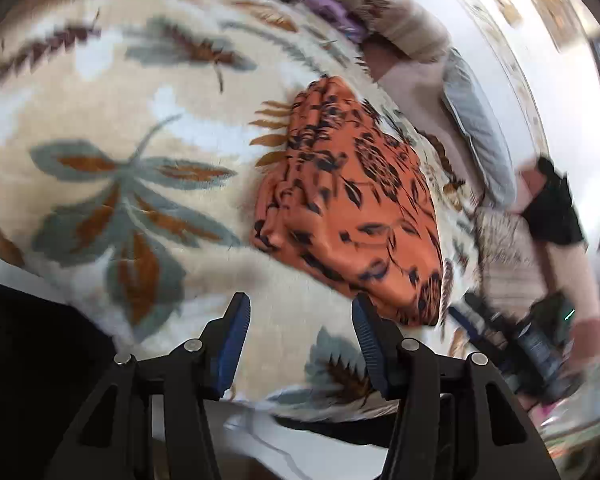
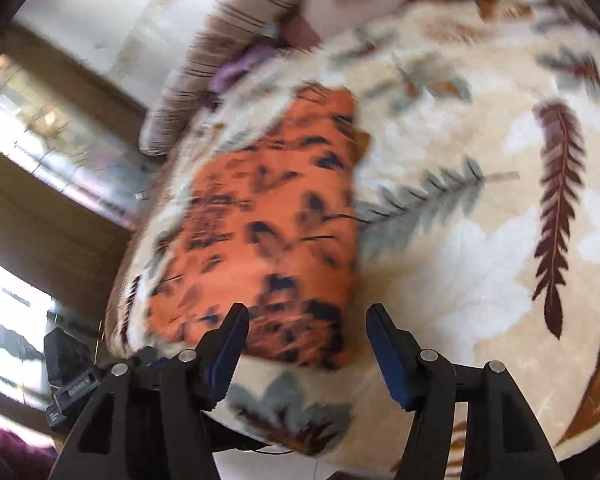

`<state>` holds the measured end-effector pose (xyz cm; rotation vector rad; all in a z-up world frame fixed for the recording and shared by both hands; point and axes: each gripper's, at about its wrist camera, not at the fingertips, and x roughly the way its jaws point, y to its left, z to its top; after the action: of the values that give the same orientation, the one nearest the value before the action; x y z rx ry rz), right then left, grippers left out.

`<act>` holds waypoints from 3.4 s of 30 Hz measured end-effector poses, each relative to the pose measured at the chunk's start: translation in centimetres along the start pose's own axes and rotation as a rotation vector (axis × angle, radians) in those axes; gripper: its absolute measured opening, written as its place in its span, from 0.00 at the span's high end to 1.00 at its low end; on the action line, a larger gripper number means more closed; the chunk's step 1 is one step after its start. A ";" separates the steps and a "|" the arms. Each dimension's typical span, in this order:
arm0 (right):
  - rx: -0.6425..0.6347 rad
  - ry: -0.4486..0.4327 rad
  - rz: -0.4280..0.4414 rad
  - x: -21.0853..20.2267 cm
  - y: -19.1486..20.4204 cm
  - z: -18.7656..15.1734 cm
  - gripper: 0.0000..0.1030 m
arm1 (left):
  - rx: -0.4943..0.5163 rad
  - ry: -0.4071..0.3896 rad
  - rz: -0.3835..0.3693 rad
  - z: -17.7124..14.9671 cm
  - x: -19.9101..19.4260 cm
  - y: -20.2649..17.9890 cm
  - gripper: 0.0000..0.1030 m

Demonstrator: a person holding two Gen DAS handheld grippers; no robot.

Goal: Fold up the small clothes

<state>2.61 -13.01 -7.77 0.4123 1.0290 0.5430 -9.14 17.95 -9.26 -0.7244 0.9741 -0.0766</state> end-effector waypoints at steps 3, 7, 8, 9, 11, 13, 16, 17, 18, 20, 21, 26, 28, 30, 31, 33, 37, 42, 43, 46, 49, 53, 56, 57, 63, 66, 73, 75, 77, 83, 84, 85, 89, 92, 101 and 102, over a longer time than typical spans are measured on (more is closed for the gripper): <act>-0.073 0.054 0.064 1.0 3.5 0.7 0.36 | 0.070 -0.066 0.020 -0.8 -1.8 -0.8 0.30; -0.027 0.164 0.212 5.2 6.5 1.3 0.36 | 0.027 -0.111 0.049 -0.9 -2.7 0.9 0.27; -0.018 0.182 0.253 6.2 7.3 1.2 0.36 | 0.009 -0.124 0.055 -0.7 -2.9 1.6 0.27; -0.012 0.205 0.301 7.3 8.2 1.1 0.36 | -0.010 -0.141 0.072 -0.5 -3.2 2.5 0.27; 0.002 0.253 0.379 9.4 9.7 0.4 0.36 | -0.043 -0.173 0.091 -0.4 -4.1 4.0 0.27; 0.030 0.261 0.415 11.5 10.7 0.6 0.36 | -0.059 -0.184 0.087 -0.3 -4.4 4.7 0.27; 0.098 0.294 0.478 14.3 11.2 1.0 0.37 | -0.069 -0.189 0.084 -0.2 -4.4 5.3 0.27; 0.103 0.319 0.479 15.2 11.3 1.0 0.36 | -0.073 -0.188 0.081 -0.1 -4.2 5.3 0.27; 0.105 0.350 0.458 15.9 11.1 0.8 0.38 | -0.076 -0.185 0.079 -0.1 -4.2 5.4 0.27; 0.112 0.363 0.433 16.1 10.5 0.5 0.38 | -0.077 -0.181 0.081 0.1 -4.0 5.5 0.27; 0.103 0.358 0.436 15.4 10.4 0.4 0.38 | -0.080 -0.182 0.078 0.0 -4.1 5.5 0.27; 0.048 0.252 0.409 10.5 8.9 -0.3 0.38 | -0.058 -0.190 0.090 0.3 -3.7 4.9 0.27; 0.018 0.181 0.347 8.0 7.7 -0.6 0.38 | -0.021 -0.186 0.106 0.4 -3.1 3.8 0.27; -0.008 0.105 0.248 5.8 6.6 -0.8 0.34 | 0.036 -0.153 0.161 0.1 -2.2 2.2 0.27; -0.032 0.058 0.151 4.2 6.0 -1.2 0.32 | 0.061 -0.132 0.191 -0.1 -1.9 1.4 0.27; -0.052 -0.006 -0.028 1.5 4.8 -2.2 0.32 | 0.110 -0.115 0.225 -1.1 -1.7 -0.5 0.27; -0.137 -0.143 -0.379 -3.3 3.5 -6.7 0.30 | 0.237 -0.156 0.369 -5.6 -2.1 -5.0 0.27; -0.241 -0.172 -0.361 -4.5 4.8 -7.9 0.30 | 0.391 -0.251 0.355 -8.0 -3.3 -9.6 0.27; -0.264 -0.183 -0.365 -4.6 5.2 -8.0 0.30 | 0.405 -0.265 0.356 -8.3 -3.6 -10.1 0.27; -0.246 -0.176 -0.354 -5.1 4.9 -8.1 0.30 | 0.426 -0.276 0.353 -8.6 -3.9 -10.3 0.27; -0.208 -0.158 -0.341 -5.1 4.3 -8.1 0.30 | 0.400 -0.281 0.345 -8.3 -4.2 -9.8 0.27; -0.178 -0.148 -0.324 -4.7 3.7 -7.8 0.30 | 0.333 -0.273 0.331 -6.9 -3.9 -8.5 0.27; -0.163 -0.142 -0.293 -4.4 3.2 -7.3 0.30 | 0.296 -0.236 0.331 -5.6 -3.3 -7.6 0.27; -0.159 -0.138 -0.284 -4.3 3.0 -7.2 0.30 | 0.284 -0.236 0.325 -5.2 -3.3 -7.4 0.27; -0.097 -0.097 -0.130 -3.7 1.5 -3.9 0.29 | 0.211 -0.120 0.216 1.2 -1.6 -5.8 0.23; -0.021 -0.044 -0.065 -2.2 -0.7 -1.2 0.28 | 0.214 -0.067 0.154 5.9 0.7 -5.5 0.23; 0.208 0.053 0.063 -0.2 -6.2 2.1 0.28 | 0.203 0.057 0.072 12.6 7.0 -6.4 0.23; 0.238 0.109 0.067 -0.1 -7.1 1.2 0.28 | 0.201 0.075 0.096 12.4 8.6 -5.9 0.23; 0.216 0.138 0.047 -1.4 -7.5 -0.4 0.28 | 0.215 0.081 0.108 11.9 9.5 -5.5 0.23; 0.167 0.085 -0.041 -7.2 -7.7 0.8 0.28 | 0.230 0.107 0.135 10.9 11.5 -4.0 0.20; 0.157 0.087 -0.029 -7.3 -7.4 2.0 0.28 | 0.237 0.105 0.137 10.9 11.5 -4.0 0.20; 0.144 0.095 0.007 -6.8 -6.9 3.8 0.28 | 0.243 0.101 0.138 10.8 11.5 -4.0 0.20; 0.097 0.111 0.132 -1.2 -5.9 9.4 0.27 | 0.254 0.084 0.130 10.6 11.5 -3.8 0.20; 0.215 0.141 0.235 6.0 -7.3 13.0 0.27 | 0.254 0.082 0.131 10.7 11.6 -3.8 0.19; 0.152 0.113 0.142 12.3 -6.8 15.4 0.72 | 0.246 0.071 0.150 10.4 11.6 -4.0 0.18; 0.117 0.106 0.113 12.1 -6.2 15.4 0.72 | 0.247 0.066 0.154 10.3 11.6 -4.1 0.18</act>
<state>22.62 -11.75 -12.53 0.5521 1.1478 0.6124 6.61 15.95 -11.67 -0.4213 1.0585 -0.0849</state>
